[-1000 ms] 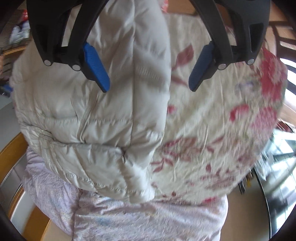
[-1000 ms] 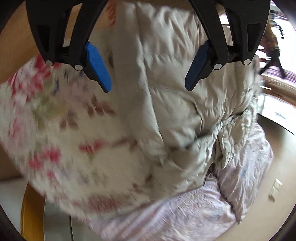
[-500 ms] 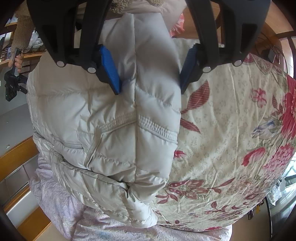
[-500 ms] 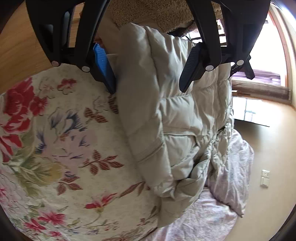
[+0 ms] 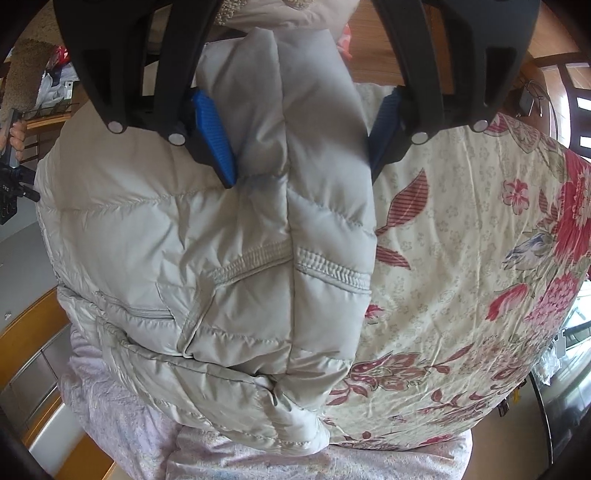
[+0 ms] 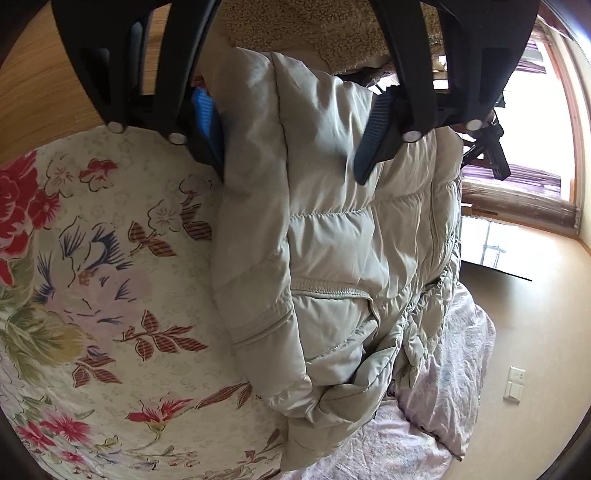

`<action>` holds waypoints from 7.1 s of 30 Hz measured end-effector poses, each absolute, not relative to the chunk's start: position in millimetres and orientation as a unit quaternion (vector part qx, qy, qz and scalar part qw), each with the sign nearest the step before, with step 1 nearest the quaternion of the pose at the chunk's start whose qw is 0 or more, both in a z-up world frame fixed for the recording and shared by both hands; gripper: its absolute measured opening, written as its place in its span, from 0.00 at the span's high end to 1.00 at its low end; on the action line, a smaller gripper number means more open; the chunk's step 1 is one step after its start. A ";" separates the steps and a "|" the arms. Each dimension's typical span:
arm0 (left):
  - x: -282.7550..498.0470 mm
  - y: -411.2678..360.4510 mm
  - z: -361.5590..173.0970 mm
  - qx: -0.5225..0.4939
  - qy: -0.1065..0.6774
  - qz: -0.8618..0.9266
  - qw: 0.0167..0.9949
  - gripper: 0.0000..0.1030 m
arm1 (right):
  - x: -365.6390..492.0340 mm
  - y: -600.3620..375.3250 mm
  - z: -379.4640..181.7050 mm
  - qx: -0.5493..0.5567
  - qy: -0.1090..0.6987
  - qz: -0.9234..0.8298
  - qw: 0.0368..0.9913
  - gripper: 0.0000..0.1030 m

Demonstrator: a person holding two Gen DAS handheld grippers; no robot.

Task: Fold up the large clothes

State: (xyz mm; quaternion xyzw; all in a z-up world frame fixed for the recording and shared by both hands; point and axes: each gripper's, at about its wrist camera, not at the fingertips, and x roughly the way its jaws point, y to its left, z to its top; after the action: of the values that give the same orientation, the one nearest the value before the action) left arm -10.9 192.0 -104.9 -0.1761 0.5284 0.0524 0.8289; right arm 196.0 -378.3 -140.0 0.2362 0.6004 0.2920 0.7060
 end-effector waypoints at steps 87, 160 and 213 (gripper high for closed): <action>290.1 280.8 -2.6 -0.303 0.343 0.138 0.878 0.55 | 494.5 -249.3 -41.1 0.313 0.443 0.132 0.830 0.67; 365.6 219.2 -109.5 -0.083 0.409 0.230 0.879 0.02 | 510.4 -155.6 -118.3 -0.053 0.440 0.034 0.896 0.09; 191.9 216.0 -90.6 -0.270 0.439 0.173 0.839 0.33 | 361.1 -293.3 -117.6 0.348 0.500 0.101 0.787 0.39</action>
State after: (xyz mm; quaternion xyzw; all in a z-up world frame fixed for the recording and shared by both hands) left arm 191.9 216.0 -90.6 -0.2702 0.4392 0.1726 0.8392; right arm 361.1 -293.3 -117.5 0.3480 0.5000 0.1009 0.7866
